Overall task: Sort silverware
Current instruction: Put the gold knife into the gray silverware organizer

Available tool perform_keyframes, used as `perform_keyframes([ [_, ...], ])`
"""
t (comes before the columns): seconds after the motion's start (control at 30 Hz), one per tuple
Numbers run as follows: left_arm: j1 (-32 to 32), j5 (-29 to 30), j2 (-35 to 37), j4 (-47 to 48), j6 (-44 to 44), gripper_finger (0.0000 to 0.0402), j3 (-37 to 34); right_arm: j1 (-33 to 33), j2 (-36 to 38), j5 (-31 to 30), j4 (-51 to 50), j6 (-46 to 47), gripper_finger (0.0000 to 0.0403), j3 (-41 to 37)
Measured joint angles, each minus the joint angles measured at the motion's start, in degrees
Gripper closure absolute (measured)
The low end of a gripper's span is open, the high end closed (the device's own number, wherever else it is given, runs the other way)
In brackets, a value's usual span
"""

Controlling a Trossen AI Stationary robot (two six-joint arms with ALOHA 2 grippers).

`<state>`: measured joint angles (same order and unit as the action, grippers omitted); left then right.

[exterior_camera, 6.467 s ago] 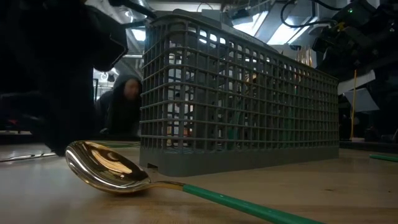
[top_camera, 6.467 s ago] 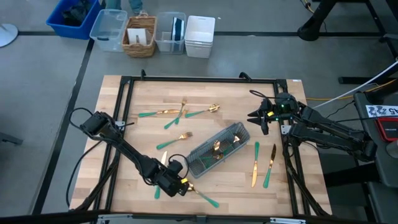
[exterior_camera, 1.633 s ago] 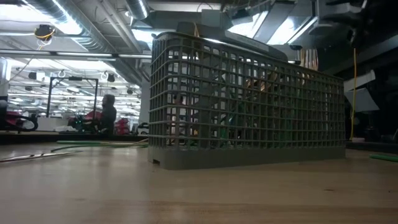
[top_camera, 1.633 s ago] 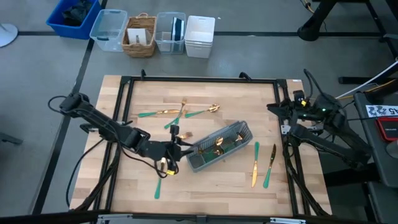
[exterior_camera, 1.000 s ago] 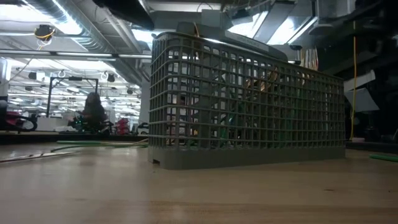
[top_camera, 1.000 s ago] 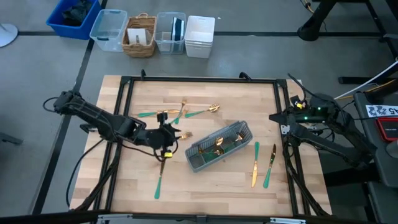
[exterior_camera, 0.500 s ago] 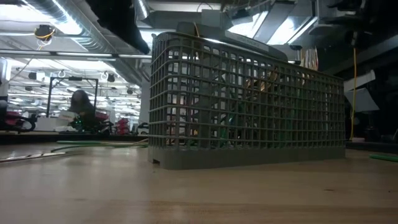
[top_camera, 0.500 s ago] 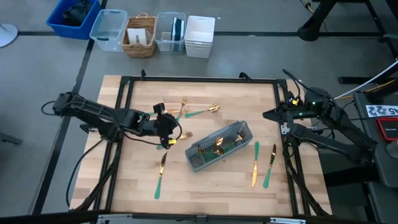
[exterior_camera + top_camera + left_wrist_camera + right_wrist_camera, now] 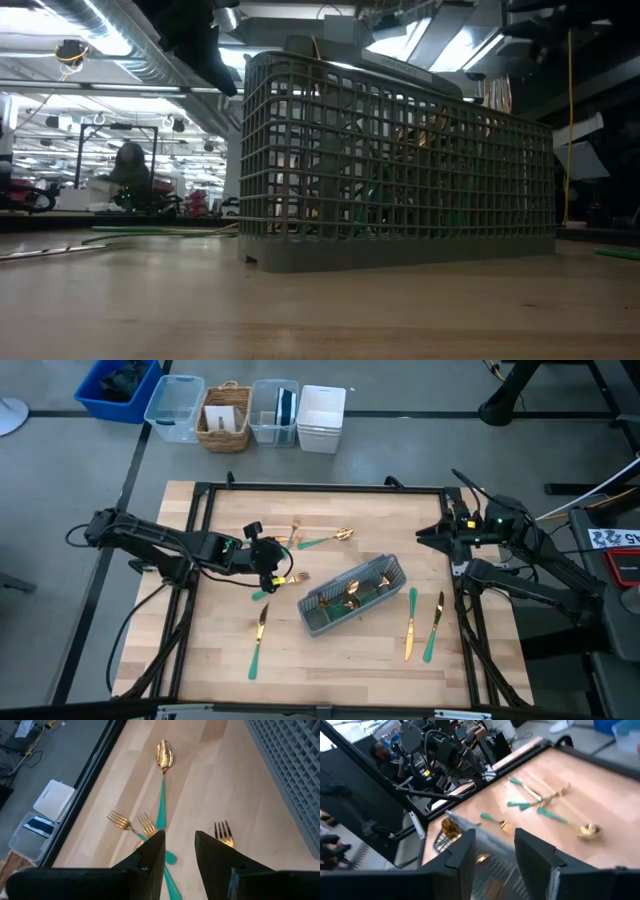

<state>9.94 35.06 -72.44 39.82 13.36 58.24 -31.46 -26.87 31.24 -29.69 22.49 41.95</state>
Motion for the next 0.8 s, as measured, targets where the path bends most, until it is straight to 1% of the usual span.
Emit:
perform_keyframes([
  [0.13, 0.20, -0.06, -0.01, 0.01, 1.71, 0.0302, 0.00, 0.45, -4.35, 2.21, 5.68, -1.78, 0.0267, 0.00],
  [0.2, 0.20, -0.12, -0.01, 0.00, 2.18, 0.0302, 0.00, 2.86, -6.46, 3.20, 8.10, -1.58, 0.0267, 0.00],
  [0.27, 0.20, -0.12, -0.01, 0.00, 2.56, 0.0302, 0.00, 6.98, -8.22, 3.50, 10.44, -0.14, 0.0267, 0.00],
  [0.33, 0.20, -0.12, -0.01, 0.04, 2.80, 0.0302, 0.00, 12.46, -9.38, 3.13, 12.88, 1.24, 0.0267, -0.04],
  [0.43, 0.20, -0.13, -0.01, 0.16, 3.04, 0.0302, 0.00, 22.60, -9.76, -0.81, 16.83, 3.30, 0.0267, -0.04],
  [0.5, 0.20, -0.12, -0.01, 0.24, 2.81, 0.0302, 0.00, 29.64, -9.75, -6.09, 17.43, 4.62, 0.0267, -0.04],
  [0.53, 0.20, -0.12, -0.01, 0.22, 2.71, 0.0302, 0.00, 33.18, -9.75, -9.77, 17.18, 5.35, 0.0267, -0.04],
  [0.63, 0.20, -0.12, -0.01, 0.26, 2.68, 0.0302, 0.00, 43.77, -9.77, -23.93, 13.63, 9.18, 0.0267, -0.04],
  [0.7, 0.20, -0.12, -0.01, 0.28, 2.63, 0.0302, 0.00, 50.13, -9.82, -34.07, 9.84, 14.40, 0.0267, -0.04],
  [0.8, 0.20, -0.12, -0.01, 0.28, 2.69, 0.0302, 0.00, 58.71, -11.64, -45.49, 4.26, 25.74, 0.0267, -0.04],
])
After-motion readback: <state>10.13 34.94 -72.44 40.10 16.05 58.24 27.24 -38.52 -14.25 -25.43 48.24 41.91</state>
